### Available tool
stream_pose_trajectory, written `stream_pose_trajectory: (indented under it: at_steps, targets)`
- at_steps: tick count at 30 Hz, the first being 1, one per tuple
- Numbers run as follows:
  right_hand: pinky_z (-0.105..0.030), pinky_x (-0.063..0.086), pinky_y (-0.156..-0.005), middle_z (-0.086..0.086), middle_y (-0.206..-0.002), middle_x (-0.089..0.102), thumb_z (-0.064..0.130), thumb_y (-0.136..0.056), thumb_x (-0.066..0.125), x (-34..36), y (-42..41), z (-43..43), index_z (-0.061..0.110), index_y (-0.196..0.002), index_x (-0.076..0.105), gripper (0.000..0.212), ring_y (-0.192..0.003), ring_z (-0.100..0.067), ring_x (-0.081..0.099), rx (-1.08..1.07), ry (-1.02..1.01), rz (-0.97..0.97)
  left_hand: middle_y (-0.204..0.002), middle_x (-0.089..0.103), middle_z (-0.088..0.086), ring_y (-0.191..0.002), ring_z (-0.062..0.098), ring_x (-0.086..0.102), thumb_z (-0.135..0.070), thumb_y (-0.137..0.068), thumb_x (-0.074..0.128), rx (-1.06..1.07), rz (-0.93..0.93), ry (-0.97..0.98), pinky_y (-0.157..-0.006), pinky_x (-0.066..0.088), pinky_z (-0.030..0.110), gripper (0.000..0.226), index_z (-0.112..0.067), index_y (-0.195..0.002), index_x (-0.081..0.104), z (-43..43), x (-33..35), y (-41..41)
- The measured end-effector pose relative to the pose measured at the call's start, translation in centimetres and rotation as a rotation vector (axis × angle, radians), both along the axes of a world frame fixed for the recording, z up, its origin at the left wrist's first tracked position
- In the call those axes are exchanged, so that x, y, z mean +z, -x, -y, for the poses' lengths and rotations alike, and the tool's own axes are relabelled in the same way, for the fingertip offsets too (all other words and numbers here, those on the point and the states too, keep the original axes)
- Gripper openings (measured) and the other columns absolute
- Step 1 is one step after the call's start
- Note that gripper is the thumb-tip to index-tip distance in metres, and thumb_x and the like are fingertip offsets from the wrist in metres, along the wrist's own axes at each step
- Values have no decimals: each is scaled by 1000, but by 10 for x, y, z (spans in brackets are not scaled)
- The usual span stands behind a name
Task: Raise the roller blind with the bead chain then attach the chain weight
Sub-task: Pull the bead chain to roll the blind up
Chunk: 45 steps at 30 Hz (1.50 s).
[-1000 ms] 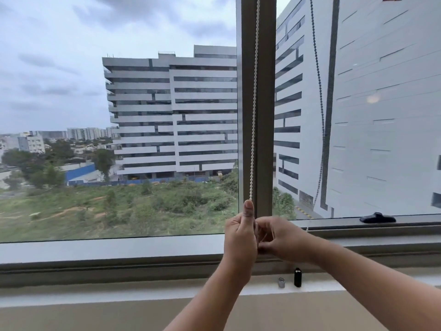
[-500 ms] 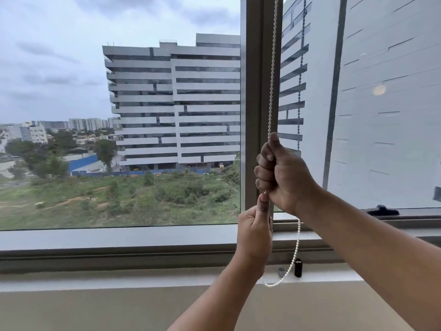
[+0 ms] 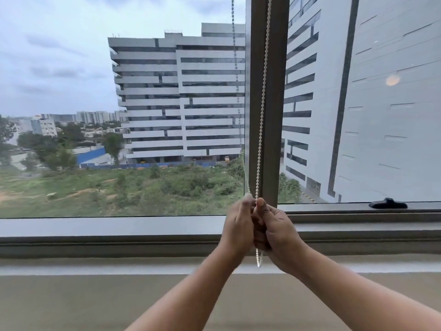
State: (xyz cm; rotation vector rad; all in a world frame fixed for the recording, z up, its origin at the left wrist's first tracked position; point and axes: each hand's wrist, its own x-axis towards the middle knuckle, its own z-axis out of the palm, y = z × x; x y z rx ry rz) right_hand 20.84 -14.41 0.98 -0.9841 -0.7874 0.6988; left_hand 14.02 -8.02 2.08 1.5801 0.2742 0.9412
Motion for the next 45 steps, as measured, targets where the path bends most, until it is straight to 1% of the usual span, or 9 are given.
stream_pose_trajectory:
  at_steps: [6,10,12,17,25,31,34,38,45]
  targets:
    - [-14,21,-35,7,-41,31,55,-79,54,5,10,-2,23,-48,44,46,-28,-6,24,8,7,28,-72,65,9,-55,19,61,-48,-105,29,-110,131,-6,-48,42,24,55,-10,-79,60,2,92,-8]
    - [-13,17,-36,8,-43,26,57,-74,57,8,13,-2,19,-55,38,46,-30,-6,21,16,3,37,-56,36,4,-40,12,29,-52,-103,29,-115,173,14,-38,20,21,55,-18,-60,38,8,116,-10]
    - [-13,17,-36,9,-43,27,54,-76,56,8,15,-1,19,-55,38,44,-30,-5,21,27,-10,24,-56,26,5,-41,12,21,-50,-103,30,-102,190,28,-36,15,18,54,-20,-59,30,11,115,-10]
    - [-12,17,-35,8,-44,27,51,-78,55,2,17,0,22,-48,43,43,-29,-5,21,39,-32,20,-47,31,4,-28,10,25,-48,-103,34,-147,201,25,-34,21,13,62,-19,-49,34,10,105,-9]
    - [-17,18,-36,10,-40,31,53,-82,51,-39,1,12,23,-48,44,46,-32,-8,22,53,215,229,-38,35,-6,-27,7,26,-52,-98,39,-200,153,126,-34,22,12,64,-24,-41,38,9,48,-2]
    - [-18,44,-52,3,-57,61,50,-87,56,-14,-27,28,21,-67,62,36,-53,-10,58,186,442,437,-37,30,-4,-28,7,24,-60,-87,43,-177,137,168,-35,21,14,61,-24,-38,36,20,17,2]
    - [-27,49,-66,-1,-69,65,38,-96,54,27,-41,25,18,-78,69,30,-62,-15,57,127,359,436,-35,29,-6,-27,6,24,-55,-91,41,-191,153,176,-34,23,12,60,-24,-40,36,25,13,1]
    - [-41,57,-73,-16,-87,68,45,-87,56,90,-51,19,7,-93,65,39,-74,-25,67,129,213,284,-42,28,-7,-31,4,21,-52,-89,43,-240,191,199,-33,18,15,50,-25,-48,37,29,14,-3]
    - [-29,51,-63,-1,-72,65,49,-96,44,131,-34,3,15,-81,61,41,-69,-18,69,440,-39,7,-44,27,3,-32,11,24,-52,-95,40,-150,158,156,-36,17,19,58,-25,-44,34,25,12,-7]
